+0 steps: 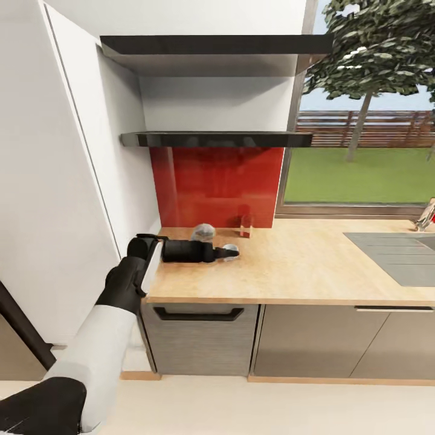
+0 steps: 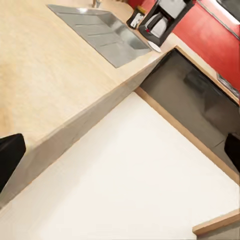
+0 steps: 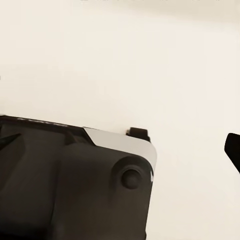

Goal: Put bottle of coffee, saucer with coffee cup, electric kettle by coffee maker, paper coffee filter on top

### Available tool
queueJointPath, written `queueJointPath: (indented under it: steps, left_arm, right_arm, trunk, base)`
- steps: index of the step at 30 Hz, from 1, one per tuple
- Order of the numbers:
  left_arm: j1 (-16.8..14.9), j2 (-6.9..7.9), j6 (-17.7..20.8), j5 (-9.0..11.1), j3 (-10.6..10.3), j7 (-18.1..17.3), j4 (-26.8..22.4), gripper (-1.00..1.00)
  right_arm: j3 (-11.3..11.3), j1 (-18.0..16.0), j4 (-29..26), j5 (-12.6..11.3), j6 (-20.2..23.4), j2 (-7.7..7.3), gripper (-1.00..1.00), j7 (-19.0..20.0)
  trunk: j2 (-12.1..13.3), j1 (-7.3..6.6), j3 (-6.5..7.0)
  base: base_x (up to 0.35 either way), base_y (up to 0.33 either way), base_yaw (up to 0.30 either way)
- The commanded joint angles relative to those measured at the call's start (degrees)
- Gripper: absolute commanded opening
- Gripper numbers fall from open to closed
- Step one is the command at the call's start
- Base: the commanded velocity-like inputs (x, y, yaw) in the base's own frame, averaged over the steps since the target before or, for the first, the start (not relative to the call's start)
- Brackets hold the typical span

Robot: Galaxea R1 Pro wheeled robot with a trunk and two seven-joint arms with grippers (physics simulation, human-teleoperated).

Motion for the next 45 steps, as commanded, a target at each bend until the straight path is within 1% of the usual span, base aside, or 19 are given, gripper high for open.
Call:
queueJointPath:
  steps: [1,3,4,6,7,11,12,13,14,16,17,18,19,20,23,28,39,43,45]
  left_arm:
    - [-1.4,0.33,0.5,0.0,0.0,2.2,0.3,1.00]
    - [-3.0,0.72,0.4,-0.2,0.1,7.4,0.7,1.00]
    - [-3.6,0.84,0.2,-0.2,-0.1,12.0,0.8,1.00]
    - [-3.9,0.86,0.0,-0.4,-0.4,18.5,0.9,1.00]
    - [-3.9,0.85,0.0,-0.4,-0.4,20.1,0.9,1.00]
    - [-4.1,0.81,-0.1,-1.3,-0.5,33.5,2.0,1.00]
    - [-4.1,0.77,-0.1,-1.3,-0.5,35.2,2.5,1.00]
    - [-4.2,0.68,0.0,-1.5,-0.4,38.6,3.9,1.00]
    - [-4.3,0.63,0.0,-1.5,-0.4,40.1,4.6,1.00]
    - [-5.1,0.40,0.0,-1.6,-0.4,45.4,7.3,1.00]
    - [-5.4,0.36,0.0,-1.6,-0.3,46.4,7.9,1.00]
    - [-6.0,0.30,0.0,-1.5,-0.3,48.1,9.0,1.00]
    - [-7.2,0.23,-0.1,-1.6,-0.3,50.6,12.4,1.00]
    - [-7.4,0.26,-0.1,-1.7,-0.2,51.0,13.8,1.00]
    - [-6.7,0.48,-0.3,-1.8,-0.4,51.4,14.5,1.00]
    - [-6.5,0.71,-0.4,-1.9,-0.6,51.5,14.5,1.00]
    - [-6.5,0.52,-0.5,-1.8,-0.3,51.5,14.5,1.00]
    - [-6.6,0.46,-2.8,-1.8,-0.1,51.6,14.5,1.00]
    - [-6.5,0.46,-3.1,-1.8,-0.1,51.6,14.5,1.00]
  right_arm:
    - [0.3,-0.1,0.1,-0.2,-0.2,0.03,1.00,0.1]
    - [0.4,0.0,0.0,-0.1,-0.1,0.06,1.00,0.1]
    - [0.4,0.0,0.0,-0.1,-0.1,0.08,1.00,0.2]
    - [0.4,-0.1,0.1,-0.1,0.0,-0.15,1.00,0.3]
    - [0.4,-0.1,0.1,-0.1,0.0,-0.23,1.00,0.3]
    - [0.3,-0.1,0.2,-0.2,0.3,-0.63,1.00,0.0]
    - [0.2,0.0,0.2,-0.2,0.3,-0.66,1.00,-0.1]
    - [0.2,0.0,0.3,-0.2,0.3,-0.71,1.00,-0.6]
    - [0.1,0.0,0.4,-0.2,0.3,-0.72,1.00,-1.0]
    - [0.0,0.0,1.0,-0.5,0.3,-0.69,1.00,-4.0]
    - [0.0,0.0,1.1,-0.7,0.3,-0.68,1.00,-4.8]
    - [0.0,0.0,1.3,-1.3,0.3,-0.65,1.00,-6.0]
    - [0.1,-0.1,1.7,-4.7,0.4,-0.57,1.00,-7.7]
    - [0.1,-0.1,1.8,-5.7,0.4,-0.55,1.00,-7.9]
    - [0.2,-0.1,1.9,-6.7,0.4,-0.45,1.00,-8.0]
    - [0.3,0.0,1.9,-6.8,0.3,-0.12,1.00,-8.1]
    - [0.3,0.0,1.9,-6.9,0.3,-0.09,1.00,-8.0]
    - [0.3,0.0,1.9,-6.9,0.3,-0.09,1.00,-8.0]
    - [0.3,0.0,1.9,-6.9,0.3,-0.09,1.00,-8.0]
  trunk:
    - [-0.1,0.03,-0.14]
    - [-0.1,0.03,-0.14]
    - [-0.1,0.03,-0.14]
    - [-0.1,0.03,-0.14]
    - [-0.1,0.03,-0.14]
    - [-0.1,0.03,-0.14]
    - [-0.1,0.03,-0.14]
    - [-0.1,0.03,-0.14]
    - [-0.1,0.03,-0.14]
    - [-0.1,0.03,-0.14]
    - [-0.1,0.03,-0.14]
    - [-0.1,0.03,-0.14]
    - [-0.1,0.03,-0.14]
    - [-0.1,0.03,-0.14]
    - [-0.1,0.03,-0.14]
    - [-0.1,0.03,-0.14]
    - [-0.1,0.03,-0.14]
    - [-0.1,0.03,-0.14]
    - [-0.1,0.03,-0.14]
  base:
    - [0.000,0.000,0.000]
    - [0.000,0.000,0.000]
    - [0.000,0.000,0.000]
    - [0.000,0.000,0.000]
    - [0.000,0.000,0.000]
    - [0.000,0.000,0.000]
    - [0.000,0.000,0.000]
    - [0.000,0.000,0.000]
    - [0.000,0.000,0.000]
    - [0.000,0.000,0.000]
    - [0.000,0.000,0.000]
    - [0.000,0.000,0.000]
    - [0.000,0.000,0.000]
    - [0.000,0.000,0.000]
    - [0.000,0.000,0.000]
    - [0.064,0.000,0.000]
    - [0.319,0.000,-0.023]
    - [0.302,0.000,-0.238]
    - [0.251,0.000,-0.262]
